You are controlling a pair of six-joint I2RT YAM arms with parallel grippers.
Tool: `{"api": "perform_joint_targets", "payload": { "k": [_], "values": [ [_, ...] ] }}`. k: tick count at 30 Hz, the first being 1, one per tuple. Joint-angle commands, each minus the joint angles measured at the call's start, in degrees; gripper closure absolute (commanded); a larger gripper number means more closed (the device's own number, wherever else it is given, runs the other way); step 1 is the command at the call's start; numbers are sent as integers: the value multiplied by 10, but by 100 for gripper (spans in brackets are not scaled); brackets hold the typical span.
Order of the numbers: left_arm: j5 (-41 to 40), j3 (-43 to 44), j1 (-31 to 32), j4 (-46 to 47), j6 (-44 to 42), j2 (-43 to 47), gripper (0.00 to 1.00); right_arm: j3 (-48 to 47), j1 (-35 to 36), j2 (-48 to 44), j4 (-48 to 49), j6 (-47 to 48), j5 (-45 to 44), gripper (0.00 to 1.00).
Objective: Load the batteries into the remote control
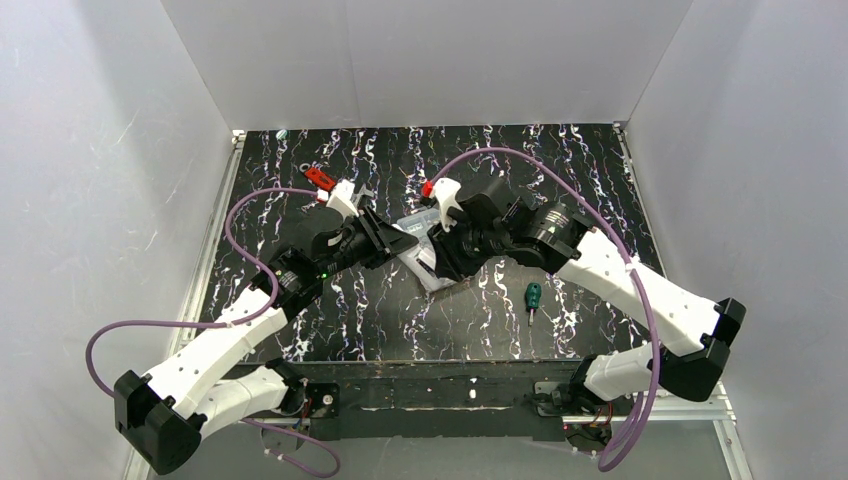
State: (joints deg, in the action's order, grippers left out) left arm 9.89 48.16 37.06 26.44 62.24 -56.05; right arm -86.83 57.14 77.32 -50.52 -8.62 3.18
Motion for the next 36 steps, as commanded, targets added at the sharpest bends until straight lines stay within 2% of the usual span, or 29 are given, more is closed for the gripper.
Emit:
{"api": "perform_joint_targets", "payload": {
  "k": [1,36],
  "values": [
    [7,24,-3,19,5,3,100,-25,6,7,5,11,-2,69],
    [14,26,-3,24,5,1,100,-10,9,20,14,1,6,69]
  ]
}}
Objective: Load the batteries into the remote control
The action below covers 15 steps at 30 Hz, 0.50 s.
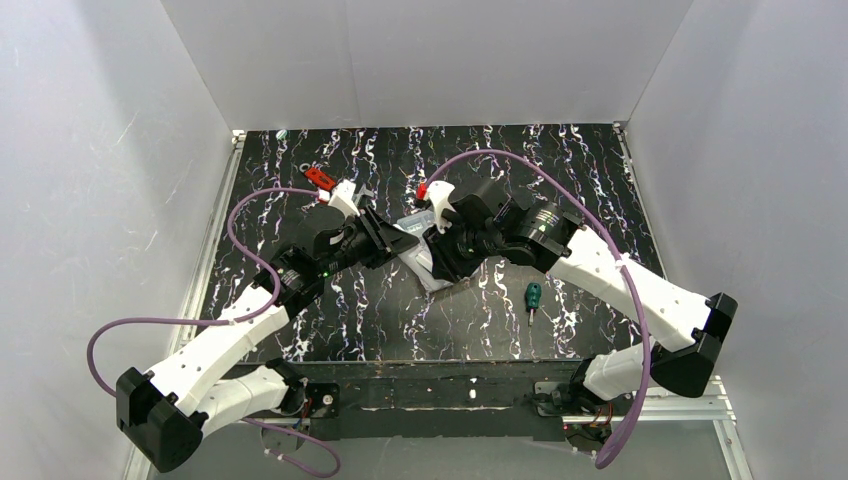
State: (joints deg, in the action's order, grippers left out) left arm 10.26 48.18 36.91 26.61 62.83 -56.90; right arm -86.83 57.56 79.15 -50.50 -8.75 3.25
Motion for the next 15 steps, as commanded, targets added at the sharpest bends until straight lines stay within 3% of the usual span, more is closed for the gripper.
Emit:
{"api": "perform_joint_targets", "payload": {
  "k": [1,15],
  "values": [
    [10,26,-2,23,-1,10,100,-11,5,3,16,2,4,69],
    [29,25,-2,43,25,5,100,-11,4,14,79,15,-18,69]
  ]
}}
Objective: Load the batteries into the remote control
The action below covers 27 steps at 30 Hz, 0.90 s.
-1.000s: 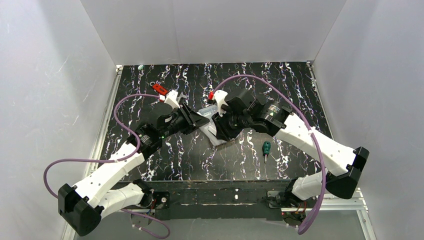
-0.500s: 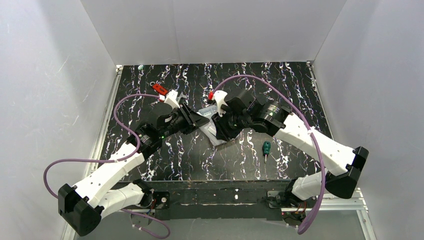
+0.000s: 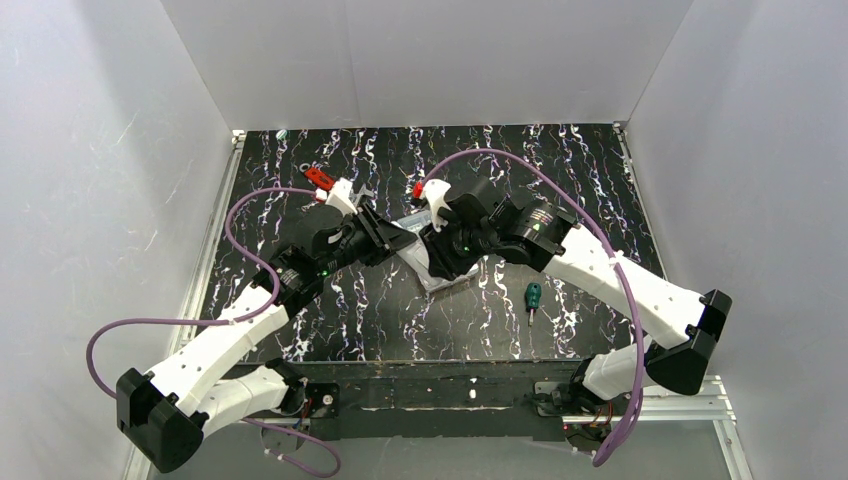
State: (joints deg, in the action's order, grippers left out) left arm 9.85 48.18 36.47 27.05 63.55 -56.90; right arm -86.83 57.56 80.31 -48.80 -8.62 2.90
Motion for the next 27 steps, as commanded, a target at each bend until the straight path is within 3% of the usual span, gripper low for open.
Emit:
{"api": "perform_joint_targets", "payload": {
  "k": [1,20,27],
  "values": [
    [36,26,3,42,21,4,100,-9,4,1,64,17,-18,69],
    [85,26,2,85,67,-10,100,14,4,-26,80,56,-62,64],
    [84,26,3,87,70,-11,100,6,5,-17,83,50,-51,54]
  ]
}}
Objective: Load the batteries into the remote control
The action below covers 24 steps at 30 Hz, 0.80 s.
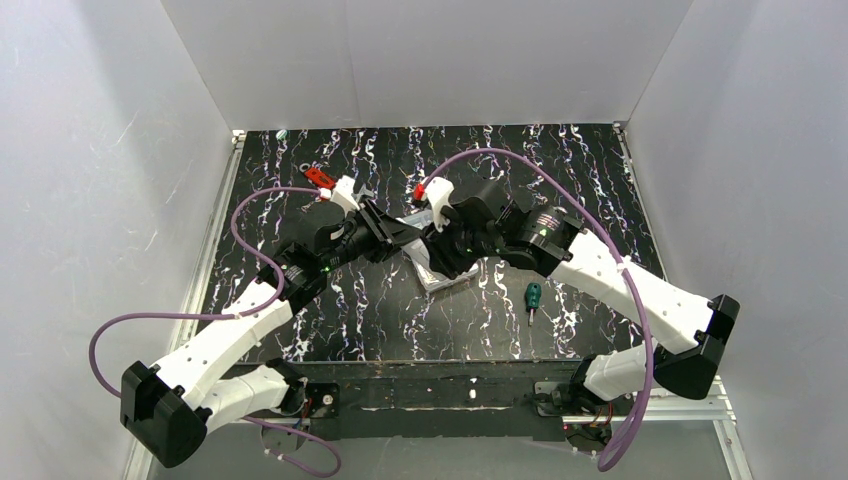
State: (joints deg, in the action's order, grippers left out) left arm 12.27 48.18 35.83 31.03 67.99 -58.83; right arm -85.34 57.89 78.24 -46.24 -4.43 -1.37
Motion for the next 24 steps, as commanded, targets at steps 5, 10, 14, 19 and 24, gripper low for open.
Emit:
{"api": "perform_joint_targets", "payload": {
  "k": [5,10,14,19,24],
  "values": [
    [59,25,9,44,27,9,100,-12,2,7,60,5,-6,49],
    [58,22,9,44,27,10,100,-11,1,5,60,3,-17,46],
    [59,21,9,42,26,10,100,-11,1,-5,70,4,-33,43],
    [58,21,9,40,24,11,100,-19,1,-16,86,2,-53,38],
    [59,22,9,44,24,9,100,-26,1,-25,94,-11,-49,36]
  ]
}}
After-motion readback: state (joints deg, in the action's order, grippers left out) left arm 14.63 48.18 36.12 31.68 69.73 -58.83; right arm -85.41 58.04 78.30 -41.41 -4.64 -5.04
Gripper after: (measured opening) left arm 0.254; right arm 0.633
